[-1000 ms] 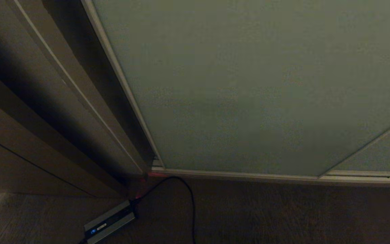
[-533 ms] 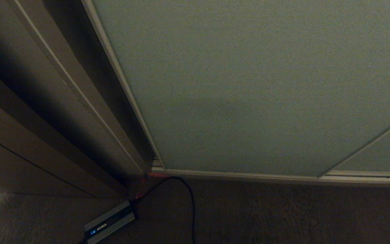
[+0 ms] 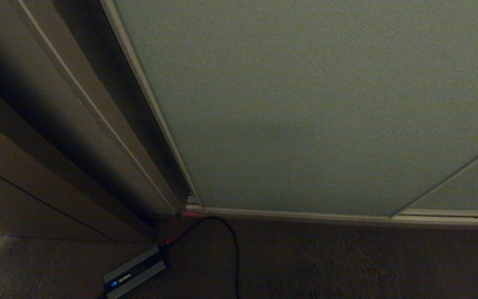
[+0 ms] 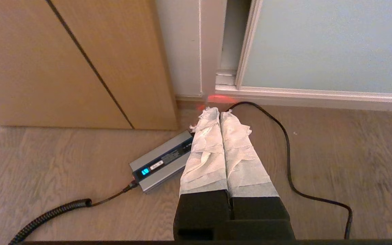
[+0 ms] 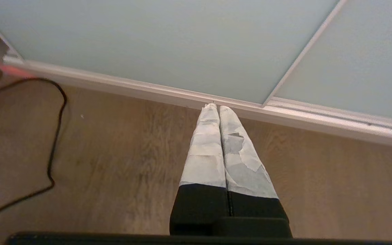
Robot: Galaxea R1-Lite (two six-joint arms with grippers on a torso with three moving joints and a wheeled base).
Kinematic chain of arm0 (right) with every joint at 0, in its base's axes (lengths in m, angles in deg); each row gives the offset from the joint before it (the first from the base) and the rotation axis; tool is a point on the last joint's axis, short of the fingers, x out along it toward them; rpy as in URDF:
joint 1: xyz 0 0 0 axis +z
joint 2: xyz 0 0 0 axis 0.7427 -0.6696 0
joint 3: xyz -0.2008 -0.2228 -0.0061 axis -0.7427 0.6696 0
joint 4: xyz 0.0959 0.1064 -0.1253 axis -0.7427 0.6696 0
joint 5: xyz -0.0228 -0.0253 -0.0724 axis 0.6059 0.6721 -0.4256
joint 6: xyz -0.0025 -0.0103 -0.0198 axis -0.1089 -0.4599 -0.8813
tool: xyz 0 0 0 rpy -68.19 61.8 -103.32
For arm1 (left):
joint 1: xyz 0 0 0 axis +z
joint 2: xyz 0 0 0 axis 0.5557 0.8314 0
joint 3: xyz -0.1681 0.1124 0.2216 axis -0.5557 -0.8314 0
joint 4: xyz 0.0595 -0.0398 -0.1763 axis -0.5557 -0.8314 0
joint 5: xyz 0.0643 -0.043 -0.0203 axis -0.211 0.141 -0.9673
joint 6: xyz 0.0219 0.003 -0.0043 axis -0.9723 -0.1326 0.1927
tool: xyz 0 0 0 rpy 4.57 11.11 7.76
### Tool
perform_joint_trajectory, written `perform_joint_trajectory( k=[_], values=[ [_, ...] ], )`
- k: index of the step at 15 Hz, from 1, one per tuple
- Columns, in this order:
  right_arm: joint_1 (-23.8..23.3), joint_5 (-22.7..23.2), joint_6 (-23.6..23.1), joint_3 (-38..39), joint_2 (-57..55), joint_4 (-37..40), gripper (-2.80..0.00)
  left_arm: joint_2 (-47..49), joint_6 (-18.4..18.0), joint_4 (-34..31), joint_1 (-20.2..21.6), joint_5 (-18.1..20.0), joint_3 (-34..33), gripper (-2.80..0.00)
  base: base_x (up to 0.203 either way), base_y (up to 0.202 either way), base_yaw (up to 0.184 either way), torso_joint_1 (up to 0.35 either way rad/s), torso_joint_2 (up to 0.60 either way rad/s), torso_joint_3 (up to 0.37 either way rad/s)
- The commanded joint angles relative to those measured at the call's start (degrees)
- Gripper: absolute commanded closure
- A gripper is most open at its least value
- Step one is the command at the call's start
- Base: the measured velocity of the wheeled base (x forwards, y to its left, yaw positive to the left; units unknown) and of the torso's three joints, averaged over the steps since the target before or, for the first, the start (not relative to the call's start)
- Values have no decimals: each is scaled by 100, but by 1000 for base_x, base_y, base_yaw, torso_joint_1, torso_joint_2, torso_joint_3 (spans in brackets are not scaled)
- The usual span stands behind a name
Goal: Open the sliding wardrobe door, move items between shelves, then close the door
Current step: Open the door
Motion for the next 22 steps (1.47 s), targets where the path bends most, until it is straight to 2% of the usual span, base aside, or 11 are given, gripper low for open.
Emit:
perform_joint_trajectory(
  k=[1, 14, 15, 17, 20, 22],
  values=[
    [-2, -4, 91, 25, 2, 37, 0, -11, 1, 2, 1, 0, -1, 0, 0, 0, 0, 0, 0, 0],
    [-2, -13, 165, 25, 2, 28, 0, -7, -8, -78, 1, -11, 35, 0, 0, 0, 0, 0, 0, 0],
    [-2, -13, 165, 25, 2, 28, 0, -3, -88, -12, 9, -38, 33, 0, 0, 0, 0, 0, 0, 0],
    [-2, -13, 165, 32, 2, 33, 0, 67, -150, 150, 7, 48, 626, 0, 0, 0, 0, 0, 0, 0],
    [-2, -13, 165, 25, 2, 36, 0, 1082, -120, 521, 6, 239, 2140, 0, 0, 0, 0, 0, 0, 0],
    [-2, -13, 165, 32, 2, 28, 0, 2136, -92, 1490, 6, 288, 2726, 0, 0, 0, 0, 0, 0, 0]
  ],
)
